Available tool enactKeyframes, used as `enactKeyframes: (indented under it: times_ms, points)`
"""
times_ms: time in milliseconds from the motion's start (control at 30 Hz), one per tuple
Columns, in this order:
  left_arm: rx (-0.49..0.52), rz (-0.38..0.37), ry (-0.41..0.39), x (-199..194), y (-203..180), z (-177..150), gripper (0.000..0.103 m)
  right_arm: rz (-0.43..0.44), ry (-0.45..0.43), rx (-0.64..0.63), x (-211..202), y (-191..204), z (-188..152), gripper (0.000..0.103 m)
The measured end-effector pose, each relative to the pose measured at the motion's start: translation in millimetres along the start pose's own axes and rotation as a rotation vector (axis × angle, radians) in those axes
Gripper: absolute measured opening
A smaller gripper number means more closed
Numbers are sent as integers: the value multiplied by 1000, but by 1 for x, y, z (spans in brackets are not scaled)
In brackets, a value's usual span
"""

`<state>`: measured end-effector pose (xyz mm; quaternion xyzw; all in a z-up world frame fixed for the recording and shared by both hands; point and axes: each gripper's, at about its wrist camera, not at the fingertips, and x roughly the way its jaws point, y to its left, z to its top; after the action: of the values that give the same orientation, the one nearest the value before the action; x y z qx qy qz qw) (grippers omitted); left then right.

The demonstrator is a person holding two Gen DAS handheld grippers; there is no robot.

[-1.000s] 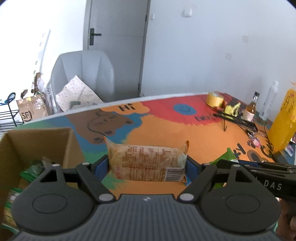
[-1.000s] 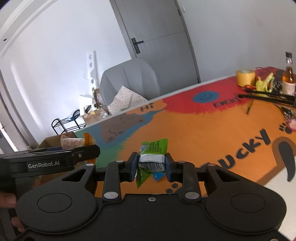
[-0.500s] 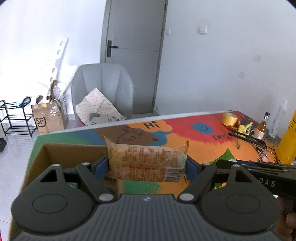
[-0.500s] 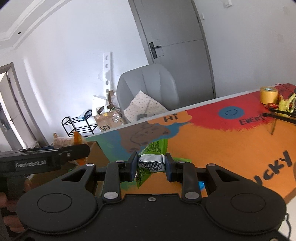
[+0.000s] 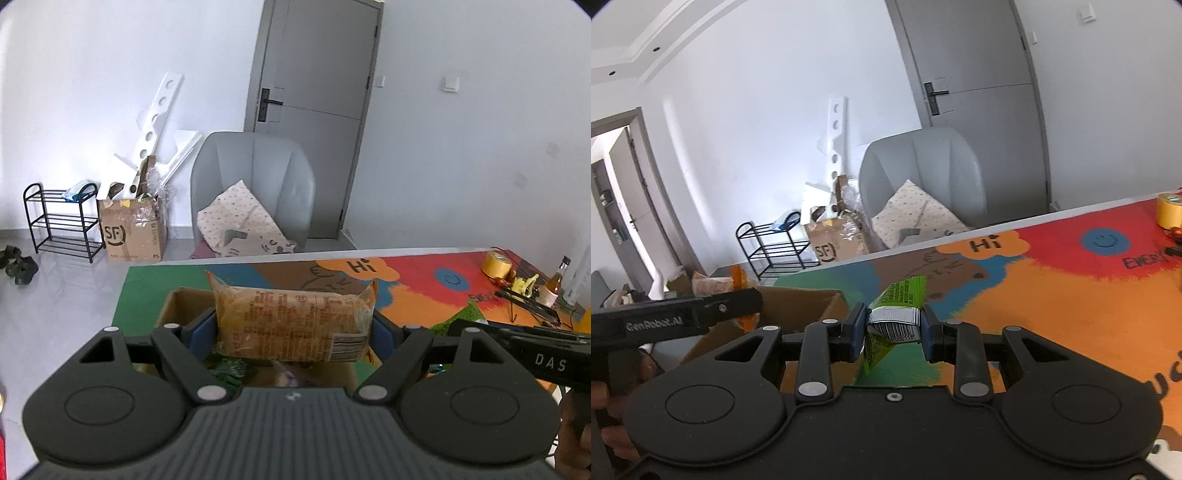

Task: Organize snacks
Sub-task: 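Carry the biscuit pack and green chip bag into the box and open both tools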

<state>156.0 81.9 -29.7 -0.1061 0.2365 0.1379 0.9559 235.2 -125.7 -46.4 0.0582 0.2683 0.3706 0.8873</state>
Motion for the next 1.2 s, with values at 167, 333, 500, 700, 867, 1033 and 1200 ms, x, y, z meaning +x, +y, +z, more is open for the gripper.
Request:
enactKeyframes:
  times_ms: [167,333,500,700,867,1033,1200]
  points:
    - [-28,0,11,6,18,-1,82,4,12,-36,13,19,5,29]
    - [-79,-35,25,10,36,-2,85,11,27,-67,26,38,8,29]
    - [-106,-53,27,9,50,-3,89,28,34,-95,37,56,12,29]
    - [-139,-79,21,8,65,-4,92,34,43,-105,49,68,17,29]
    - [-168,-59,15,5,76,-5,92,38,50,-107,57,76,20,29]
    - [-187,-38,12,4,88,-6,92,64,63,-87,63,82,23,42]
    - [-188,-28,23,3,91,-8,94,37,42,-77,57,79,24,54]
